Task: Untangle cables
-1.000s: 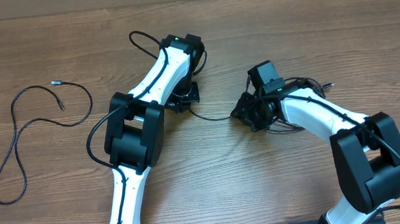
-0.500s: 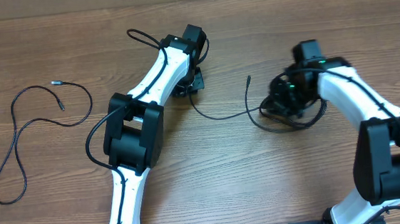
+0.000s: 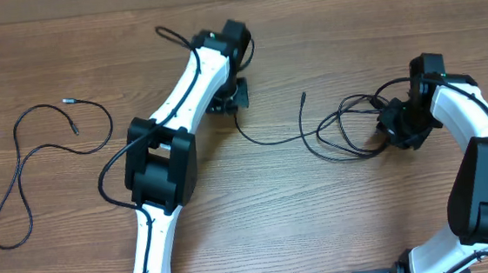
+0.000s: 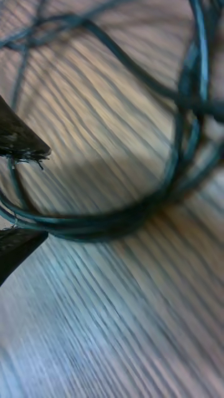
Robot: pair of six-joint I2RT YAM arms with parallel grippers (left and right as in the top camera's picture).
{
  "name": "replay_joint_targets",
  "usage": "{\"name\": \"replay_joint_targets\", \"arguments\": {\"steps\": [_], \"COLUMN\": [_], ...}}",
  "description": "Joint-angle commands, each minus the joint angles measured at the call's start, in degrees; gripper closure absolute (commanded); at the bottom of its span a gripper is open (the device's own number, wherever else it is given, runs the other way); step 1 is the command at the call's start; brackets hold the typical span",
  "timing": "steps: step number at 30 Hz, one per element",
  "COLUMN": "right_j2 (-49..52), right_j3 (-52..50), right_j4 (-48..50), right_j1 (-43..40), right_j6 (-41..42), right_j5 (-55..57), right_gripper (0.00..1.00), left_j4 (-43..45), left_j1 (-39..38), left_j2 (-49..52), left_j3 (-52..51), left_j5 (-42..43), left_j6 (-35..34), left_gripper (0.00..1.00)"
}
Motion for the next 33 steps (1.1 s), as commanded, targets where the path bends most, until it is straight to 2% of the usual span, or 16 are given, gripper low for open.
{"name": "replay_joint_targets", "arguments": {"steps": [1, 4, 8, 10, 16, 19, 29, 33], "right_j2": [-0.2, -0.2, -0.2, -0.2, -0.2, -0.2, -0.2, -1.1], "right_j3": [-3.3, -6.6, -10.7, -12.4, -14.5, -14.5, -14.5, -11.9], "right_j4": [1.5, 3.4, 6.4, 8.3, 12.0, 14.0, 19.4, 18.6], "right_j1": [0.4, 1.4, 3.5, 5.0, 12.4, 16.9, 28.0, 28.1], "right_j6": [4.8, 7.6, 7.8, 7.8, 11.1, 13.1, 18.1, 7.9], "right_j5": [2.7, 0.2, -7.3, -11.1, -18.0, -19.8, -20.7, -26.9], "right_gripper": [0.66, 0.67, 0.85, 0.95, 0.96, 0.96, 0.96, 0.96], "left_j4": [-3.5, -4.9, -5.6, -5.7, -5.7, -5.7, -5.8, -7.1], "left_j1": [0.3, 0.2, 0.2, 0.2, 0.3, 0.3, 0.3, 0.5], "left_j2": [-0.9, -0.9, -0.9, -0.9, -0.9, -0.9, -0.9, -0.9], "left_j3": [4.8, 4.8, 4.4, 4.4, 4.4, 4.4, 4.4, 4.4], "left_j5": [0.8, 0.8, 0.7, 0.7, 0.0, 0.0, -1.4, -2.9], "left_j6": [3.6, 3.6, 3.5, 3.5, 3.5, 3.5, 3.6, 5.2], "left_gripper": [0.69, 0.63, 0.58, 0.51, 0.35, 0.20, 0.20, 0.17]}}
